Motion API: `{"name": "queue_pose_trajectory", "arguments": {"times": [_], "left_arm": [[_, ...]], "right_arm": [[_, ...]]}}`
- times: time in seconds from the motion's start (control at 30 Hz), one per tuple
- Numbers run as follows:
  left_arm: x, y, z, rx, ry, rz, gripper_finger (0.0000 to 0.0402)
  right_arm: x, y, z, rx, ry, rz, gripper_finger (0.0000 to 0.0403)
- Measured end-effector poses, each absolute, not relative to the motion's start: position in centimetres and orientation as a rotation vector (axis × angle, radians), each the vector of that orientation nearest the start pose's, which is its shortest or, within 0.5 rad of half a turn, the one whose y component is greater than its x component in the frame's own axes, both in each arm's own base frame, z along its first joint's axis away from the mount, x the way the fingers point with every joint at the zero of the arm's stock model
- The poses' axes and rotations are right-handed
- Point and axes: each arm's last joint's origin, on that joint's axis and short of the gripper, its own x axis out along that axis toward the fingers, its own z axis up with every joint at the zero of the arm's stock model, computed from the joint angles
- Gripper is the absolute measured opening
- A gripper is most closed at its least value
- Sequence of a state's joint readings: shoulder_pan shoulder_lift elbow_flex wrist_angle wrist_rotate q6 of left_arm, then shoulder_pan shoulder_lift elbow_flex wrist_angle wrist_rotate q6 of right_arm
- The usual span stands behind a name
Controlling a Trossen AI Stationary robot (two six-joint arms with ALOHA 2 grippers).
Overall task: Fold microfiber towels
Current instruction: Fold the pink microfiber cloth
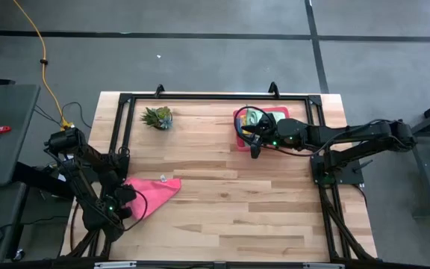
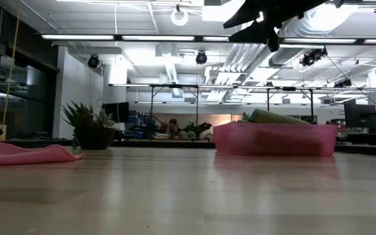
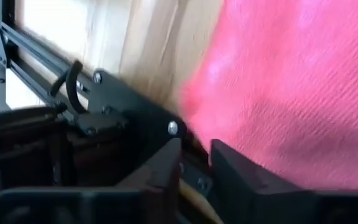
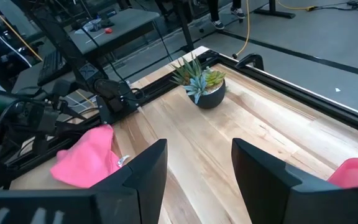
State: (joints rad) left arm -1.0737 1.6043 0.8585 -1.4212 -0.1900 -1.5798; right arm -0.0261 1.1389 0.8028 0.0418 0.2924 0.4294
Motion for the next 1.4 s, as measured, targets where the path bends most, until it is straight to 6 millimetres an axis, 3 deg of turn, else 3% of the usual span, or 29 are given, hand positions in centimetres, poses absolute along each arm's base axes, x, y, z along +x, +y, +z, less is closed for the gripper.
{"name": "queue_pose_trajectory", "arguments": {"times": [0.1,0.2,0.33,0.5,0.63,0.77,0.87,0.97,1.07,1.17,1.3,1.4], "left_arm": [[10.0,-16.9,16.5,0.129,1.375,0.847,0.0025],[9.9,-16.8,16.3,0.108,1.370,0.863,0.0007],[10.4,-17.0,16.9,0.079,1.384,0.843,0.0039],[12.0,-16.0,19.3,-0.065,1.350,0.769,0.0087],[13.1,-14.0,21.9,-0.213,1.323,0.617,0.0122],[13.8,-10.8,24.1,-0.256,1.344,0.482,0.0149],[13.8,-8.1,24.4,-0.324,1.408,0.456,0.0162],[13.7,-5.8,23.5,-0.470,1.442,0.467,0.0164],[14.0,-4.6,22.2,-0.632,1.402,0.453,0.0153],[14.5,-4.6,21.2,-0.732,1.369,0.441,0.0113],[15.0,-5.7,20.0,-0.681,1.439,0.442,0.0018],[15.2,-7.0,19.0,-0.632,1.502,0.454,0.0010]], "right_arm": [[25.2,-1.5,29.1,0.402,0.218,-0.371,0.0172],[25.2,-1.4,29.1,0.411,0.218,-0.363,0.0172],[25.2,-1.4,29.2,0.419,0.216,-0.362,0.0172],[25.2,-1.4,29.2,0.423,0.208,-0.360,0.0172],[25.2,-1.4,29.3,0.423,0.207,-0.360,0.0172],[25.2,-1.4,29.2,0.422,0.208,-0.360,0.0172],[25.2,-1.4,29.2,0.420,0.210,-0.359,0.0172],[25.2,-1.4,29.2,0.420,0.210,-0.359,0.0172],[25.2,-1.4,29.2,0.420,0.212,-0.359,0.0172],[25.2,-1.4,29.2,0.420,0.215,-0.360,0.0172],[25.2,-1.4,29.2,0.419,0.217,-0.361,0.0172],[25.2,-1.4,29.2,0.419,0.218,-0.361,0.0172]]}}
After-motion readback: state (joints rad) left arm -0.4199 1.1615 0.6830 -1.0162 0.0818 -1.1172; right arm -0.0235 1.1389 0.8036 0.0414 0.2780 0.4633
